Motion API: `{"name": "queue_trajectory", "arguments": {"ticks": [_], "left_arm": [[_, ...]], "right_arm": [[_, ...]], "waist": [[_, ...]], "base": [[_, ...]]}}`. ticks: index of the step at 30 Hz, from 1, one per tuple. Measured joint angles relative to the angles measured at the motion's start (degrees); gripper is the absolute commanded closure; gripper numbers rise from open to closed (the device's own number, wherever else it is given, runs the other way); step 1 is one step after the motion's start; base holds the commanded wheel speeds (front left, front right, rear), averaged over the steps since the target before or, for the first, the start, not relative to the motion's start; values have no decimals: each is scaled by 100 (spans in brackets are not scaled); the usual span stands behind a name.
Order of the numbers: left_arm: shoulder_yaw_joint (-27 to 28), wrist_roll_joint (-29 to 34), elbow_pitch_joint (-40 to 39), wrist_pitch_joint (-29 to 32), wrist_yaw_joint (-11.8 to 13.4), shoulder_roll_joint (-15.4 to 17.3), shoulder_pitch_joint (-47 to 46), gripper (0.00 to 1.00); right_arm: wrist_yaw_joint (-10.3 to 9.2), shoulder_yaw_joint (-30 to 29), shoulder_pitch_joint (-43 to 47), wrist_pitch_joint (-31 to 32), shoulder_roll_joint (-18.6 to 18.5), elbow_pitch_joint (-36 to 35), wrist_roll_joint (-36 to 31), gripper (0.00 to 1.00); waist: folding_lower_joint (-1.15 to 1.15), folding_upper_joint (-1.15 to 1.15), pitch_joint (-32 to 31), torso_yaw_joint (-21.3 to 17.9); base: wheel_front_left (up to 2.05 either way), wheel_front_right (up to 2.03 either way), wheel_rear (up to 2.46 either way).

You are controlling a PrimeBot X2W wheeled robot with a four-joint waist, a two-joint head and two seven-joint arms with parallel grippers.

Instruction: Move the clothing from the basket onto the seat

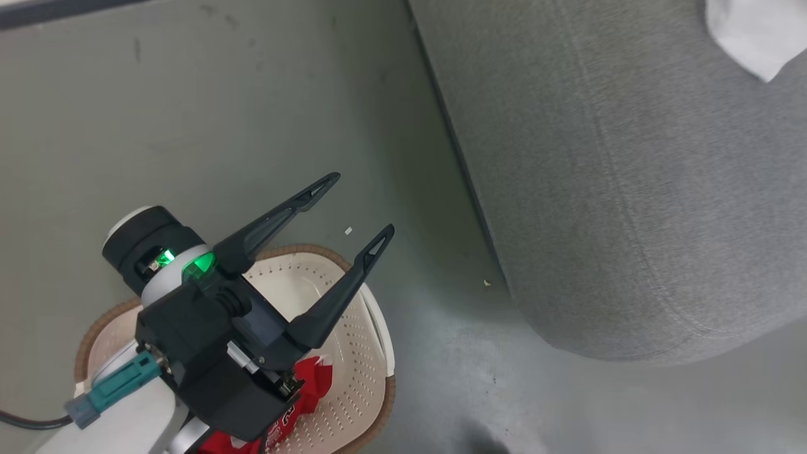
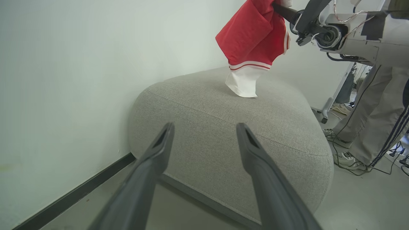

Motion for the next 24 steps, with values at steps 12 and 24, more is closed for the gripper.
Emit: {"name": "queue_trajectory", "arguments": {"ticks": [12,24], "left_arm": [[12,-60,214,-92,-7,-1,-119,0],[-13,-212,492,-319,-49,-23,-108,0]], "right_arm": [[-149,169,57,176,249,1335,-268,100],[-191,416,155,616,353,2232,-312,0]], "waist": [[0,0,370,404],[-2,-1,60,493]], "base": [[0,0,0],[0,0,0]]}}
